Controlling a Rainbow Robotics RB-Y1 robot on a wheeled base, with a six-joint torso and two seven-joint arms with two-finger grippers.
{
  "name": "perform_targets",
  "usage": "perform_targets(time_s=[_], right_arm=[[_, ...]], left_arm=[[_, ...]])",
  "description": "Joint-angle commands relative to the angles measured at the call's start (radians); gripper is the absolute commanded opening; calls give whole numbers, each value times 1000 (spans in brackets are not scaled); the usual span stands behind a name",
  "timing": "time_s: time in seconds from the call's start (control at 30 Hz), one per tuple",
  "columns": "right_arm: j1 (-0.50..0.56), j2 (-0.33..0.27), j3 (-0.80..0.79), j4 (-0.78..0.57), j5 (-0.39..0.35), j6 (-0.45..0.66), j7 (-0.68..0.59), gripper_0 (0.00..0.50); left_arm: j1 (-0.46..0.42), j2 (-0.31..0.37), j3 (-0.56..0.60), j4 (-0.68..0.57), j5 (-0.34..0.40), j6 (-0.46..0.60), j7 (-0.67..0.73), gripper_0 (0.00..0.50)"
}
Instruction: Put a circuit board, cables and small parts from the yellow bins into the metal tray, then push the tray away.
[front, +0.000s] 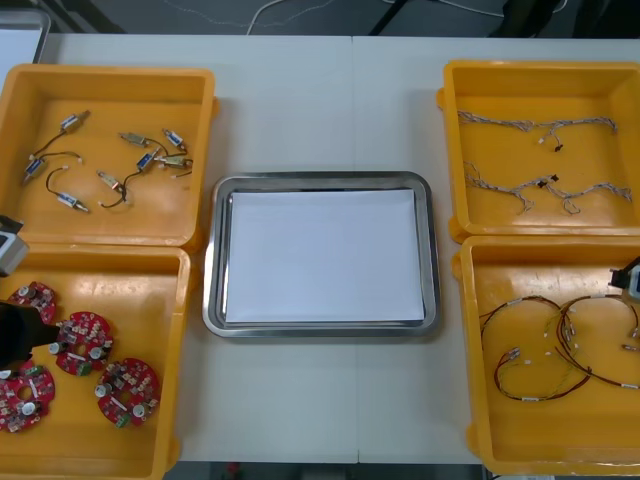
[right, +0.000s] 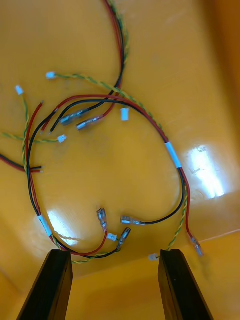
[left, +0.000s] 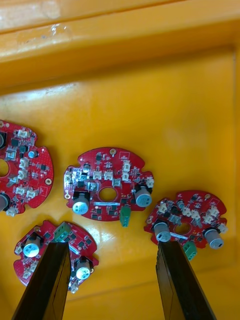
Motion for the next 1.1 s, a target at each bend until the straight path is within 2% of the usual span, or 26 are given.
perform_targets(time_s=[0.03, 0.2, 0.4, 0.57, 0.73, 0.93, 1.1], right_arm=[[59, -46, -33, -13, -9, -44, 34, 500], [93, -44, -26, -13, -9, -90, 34, 500], [137, -46, 2, -13, 8, -148, 34, 500], [171, -46, 22, -13, 22, -191, 34, 500], [191, -46, 53, -13, 45, -227, 34, 500], [226, -46, 85, -13, 66, -283, 34, 500], [271, -46, 102, -13, 79, -339, 34, 500]], left_arm=[[35, -40, 14, -39, -17, -33, -192, 500], [84, -66, 6, -38, -13, -51, -278, 500], [198, -69, 15, -38, -15, -165, -352, 500], [242, -75, -8, -25, -21, -232, -366, 500], [238, -98, -29, 5, -40, -249, -376, 500], [235, -101, -97, 45, -67, -323, -369, 500], [216, -104, -130, 56, -116, -330, -361, 500]])
